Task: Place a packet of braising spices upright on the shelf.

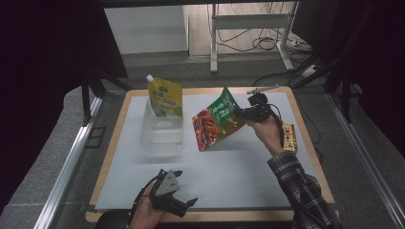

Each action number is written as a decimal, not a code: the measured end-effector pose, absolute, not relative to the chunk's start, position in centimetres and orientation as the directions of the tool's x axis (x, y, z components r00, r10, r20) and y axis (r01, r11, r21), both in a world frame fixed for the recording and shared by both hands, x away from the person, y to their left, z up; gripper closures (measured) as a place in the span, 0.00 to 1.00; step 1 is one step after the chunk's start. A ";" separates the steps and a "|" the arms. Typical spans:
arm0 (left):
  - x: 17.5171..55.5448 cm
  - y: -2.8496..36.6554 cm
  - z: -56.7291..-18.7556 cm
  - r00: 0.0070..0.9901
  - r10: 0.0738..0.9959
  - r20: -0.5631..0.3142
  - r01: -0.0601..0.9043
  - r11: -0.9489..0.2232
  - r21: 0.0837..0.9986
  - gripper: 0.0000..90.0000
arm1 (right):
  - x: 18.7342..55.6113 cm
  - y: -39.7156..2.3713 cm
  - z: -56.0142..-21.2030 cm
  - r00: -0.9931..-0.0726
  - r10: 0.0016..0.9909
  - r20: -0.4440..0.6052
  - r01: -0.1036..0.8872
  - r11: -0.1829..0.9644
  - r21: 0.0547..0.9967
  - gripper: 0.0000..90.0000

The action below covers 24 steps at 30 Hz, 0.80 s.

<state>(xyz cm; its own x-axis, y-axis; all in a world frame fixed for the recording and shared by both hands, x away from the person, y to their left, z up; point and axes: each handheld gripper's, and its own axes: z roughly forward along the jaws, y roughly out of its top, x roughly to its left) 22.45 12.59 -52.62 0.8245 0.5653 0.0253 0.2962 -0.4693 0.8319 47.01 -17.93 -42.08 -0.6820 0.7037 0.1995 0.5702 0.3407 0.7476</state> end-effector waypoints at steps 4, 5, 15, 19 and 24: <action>22.5 12.6 -52.6 0.825 0.565 0.025 0.296 -0.470 0.832 0.00 | 47.1 -17.3 -41.2 -0.698 0.692 0.183 0.556 0.363 0.748 0.99; 22.5 12.7 -52.6 0.825 0.564 0.028 0.296 -0.473 0.830 0.00 | 47.1 -16.9 -40.6 -0.707 0.686 0.173 0.546 0.374 0.750 0.99; 22.5 12.7 -52.6 0.827 0.562 0.026 0.293 -0.470 0.832 0.00 | 46.8 -15.4 -38.4 -0.747 0.654 0.121 0.497 0.428 0.754 0.99; 22.5 12.6 -52.6 0.828 0.560 0.027 0.293 -0.472 0.832 0.00 | 46.6 -14.9 -37.4 -0.764 0.637 0.101 0.476 0.451 0.755 0.99; 22.5 12.6 -52.6 0.828 0.559 0.026 0.293 -0.472 0.832 0.00 | 46.3 -14.2 -36.2 -0.787 0.614 0.067 0.442 0.484 0.756 0.99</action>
